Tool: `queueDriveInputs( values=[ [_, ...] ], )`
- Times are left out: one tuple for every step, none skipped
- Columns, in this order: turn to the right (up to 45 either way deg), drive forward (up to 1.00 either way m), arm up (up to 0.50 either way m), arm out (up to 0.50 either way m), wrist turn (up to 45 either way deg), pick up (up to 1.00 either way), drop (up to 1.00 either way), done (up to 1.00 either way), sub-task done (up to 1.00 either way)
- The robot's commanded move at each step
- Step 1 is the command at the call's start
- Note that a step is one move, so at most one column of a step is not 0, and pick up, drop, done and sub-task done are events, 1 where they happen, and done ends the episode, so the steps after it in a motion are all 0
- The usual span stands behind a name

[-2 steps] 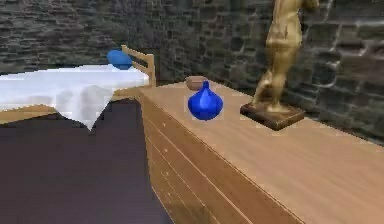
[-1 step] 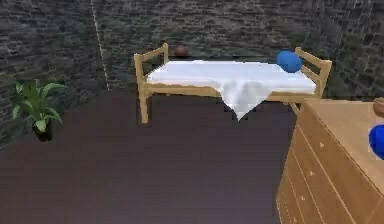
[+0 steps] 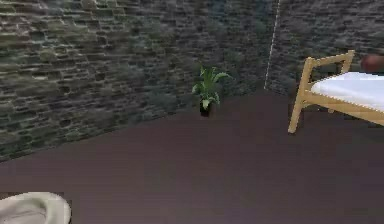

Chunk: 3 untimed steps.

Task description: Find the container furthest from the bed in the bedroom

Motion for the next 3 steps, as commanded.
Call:
queueDriveInputs(
  values=[
    [-27.0, 0.0, 0.0, 0.0, 0.0, 0.0, 0.0, 0.0, 0.0],
    [0.0, 0.15, 0.0, 0.0, 0.0, 0.0, 0.0, 0.0, 0.0],
    [45.0, 0.0, 0.0, 0.0, 0.0, 0.0, 0.0, 0.0, 0.0]
  ],
)
